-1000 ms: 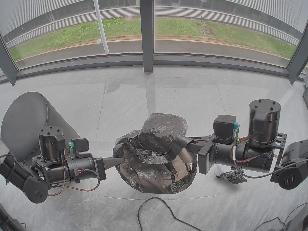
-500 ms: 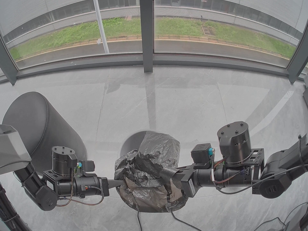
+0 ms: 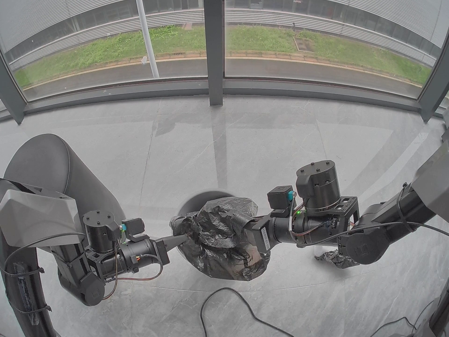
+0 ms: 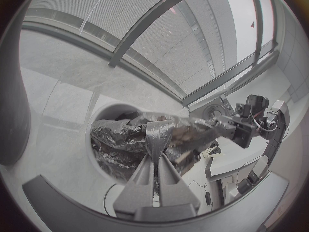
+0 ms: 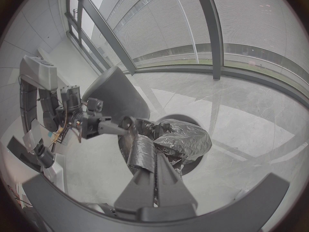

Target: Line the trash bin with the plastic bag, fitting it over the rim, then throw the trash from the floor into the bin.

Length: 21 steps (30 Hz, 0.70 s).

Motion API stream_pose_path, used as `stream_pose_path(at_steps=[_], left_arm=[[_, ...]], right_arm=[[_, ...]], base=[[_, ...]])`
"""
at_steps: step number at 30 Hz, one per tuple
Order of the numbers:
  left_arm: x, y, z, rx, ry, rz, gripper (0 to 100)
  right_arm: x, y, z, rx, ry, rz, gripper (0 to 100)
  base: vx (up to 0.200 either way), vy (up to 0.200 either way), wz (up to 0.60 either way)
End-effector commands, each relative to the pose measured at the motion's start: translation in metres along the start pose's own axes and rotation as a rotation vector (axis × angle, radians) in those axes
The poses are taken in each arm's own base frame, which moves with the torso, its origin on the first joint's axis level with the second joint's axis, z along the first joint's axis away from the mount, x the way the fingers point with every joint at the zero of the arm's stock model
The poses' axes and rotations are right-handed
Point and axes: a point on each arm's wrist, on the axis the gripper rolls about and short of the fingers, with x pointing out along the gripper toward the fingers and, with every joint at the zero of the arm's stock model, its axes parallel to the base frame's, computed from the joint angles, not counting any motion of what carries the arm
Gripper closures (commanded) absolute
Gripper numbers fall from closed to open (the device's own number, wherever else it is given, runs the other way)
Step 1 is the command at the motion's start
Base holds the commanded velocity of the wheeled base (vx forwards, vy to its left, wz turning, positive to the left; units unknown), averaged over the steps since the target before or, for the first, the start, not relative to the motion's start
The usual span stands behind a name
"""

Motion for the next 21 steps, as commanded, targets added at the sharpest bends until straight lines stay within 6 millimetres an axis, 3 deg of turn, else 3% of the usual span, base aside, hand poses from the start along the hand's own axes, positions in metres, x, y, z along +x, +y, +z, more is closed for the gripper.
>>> stream_pose_path(at_steps=[1,6,11,20,21], left_arm=[[-0.011,0.004,-0.017,-0.052,0.064,0.038,100],[-0.032,-0.005,-0.010,-0.050,0.041,0.046,100],[-0.043,-0.007,-0.007,-0.056,0.028,0.061,100],[-0.055,-0.010,-0.010,-0.070,0.040,0.071,100],[-0.053,-0.010,-0.008,-0.065,0.033,0.068,100]], right_arm=[[0.014,-0.006,-0.011,0.014,0.039,-0.006,100],[0.023,0.026,-0.015,-0.010,0.058,0.082,100],[0.035,0.038,-0.027,-0.021,0.098,0.115,100],[0.044,0.034,-0.031,0.002,0.112,0.108,100],[0.044,0.022,-0.026,0.015,0.091,0.080,100]], base=[[0.000,0.000,0.00],[0.000,0.000,0.00],[0.000,0.000,0.00],[0.000,0.000,0.00],[0.000,0.000,0.00]])
